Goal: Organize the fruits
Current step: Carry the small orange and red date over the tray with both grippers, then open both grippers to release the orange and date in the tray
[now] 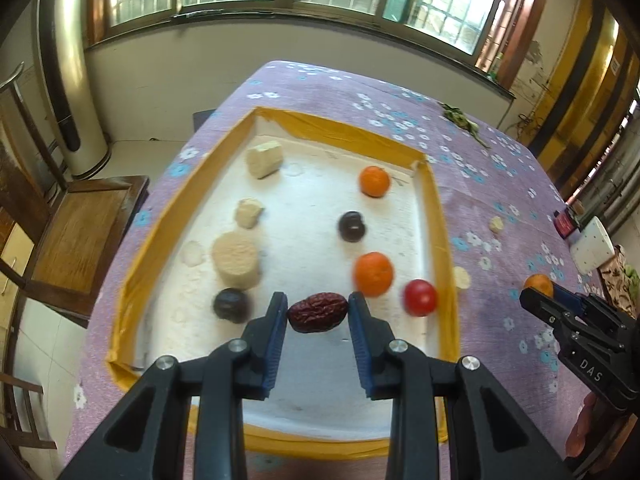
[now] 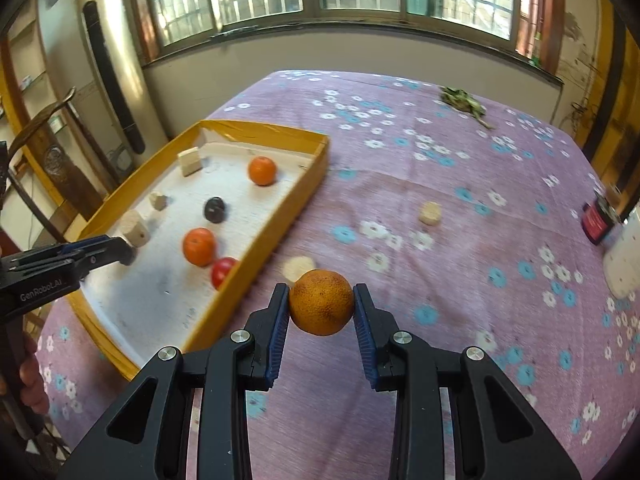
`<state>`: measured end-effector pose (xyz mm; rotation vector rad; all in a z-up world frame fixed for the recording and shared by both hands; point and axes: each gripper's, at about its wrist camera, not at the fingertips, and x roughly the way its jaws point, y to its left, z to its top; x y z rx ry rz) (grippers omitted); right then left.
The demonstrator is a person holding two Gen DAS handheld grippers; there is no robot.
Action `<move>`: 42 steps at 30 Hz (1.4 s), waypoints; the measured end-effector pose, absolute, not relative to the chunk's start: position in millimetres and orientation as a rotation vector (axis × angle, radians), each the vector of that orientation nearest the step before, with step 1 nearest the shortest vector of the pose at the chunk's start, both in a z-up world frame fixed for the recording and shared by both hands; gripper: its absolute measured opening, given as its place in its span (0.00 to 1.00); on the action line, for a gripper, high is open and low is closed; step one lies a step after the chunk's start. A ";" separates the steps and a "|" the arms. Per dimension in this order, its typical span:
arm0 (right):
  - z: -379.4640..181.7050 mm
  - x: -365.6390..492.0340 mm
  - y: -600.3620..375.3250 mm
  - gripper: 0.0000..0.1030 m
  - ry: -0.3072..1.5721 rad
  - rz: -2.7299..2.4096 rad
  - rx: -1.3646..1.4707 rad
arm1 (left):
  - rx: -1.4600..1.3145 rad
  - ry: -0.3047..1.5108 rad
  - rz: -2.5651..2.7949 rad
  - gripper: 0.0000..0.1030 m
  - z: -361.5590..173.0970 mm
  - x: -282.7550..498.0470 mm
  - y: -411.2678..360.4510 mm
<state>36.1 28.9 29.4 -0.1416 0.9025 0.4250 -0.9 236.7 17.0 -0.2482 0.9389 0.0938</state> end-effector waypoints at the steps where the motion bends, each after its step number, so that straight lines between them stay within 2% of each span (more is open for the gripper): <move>1: 29.7 35.7 36.2 0.30 0.901 0.443 -0.148 | -0.253 0.942 0.101 0.33 15.1 -2.4 241.5; 10: 19.1 23.0 101.5 0.30 0.917 0.606 -0.236 | -0.299 0.971 0.154 0.33 -2.0 -14.7 270.7; 23: -6.9 22.5 127.4 0.30 0.993 0.650 -0.257 | -0.303 1.007 0.157 0.33 -18.2 -14.1 282.2; 42: -21.4 17.6 146.9 0.30 0.987 0.667 -0.331 | -0.104 1.008 0.229 0.35 -27.0 -11.6 263.3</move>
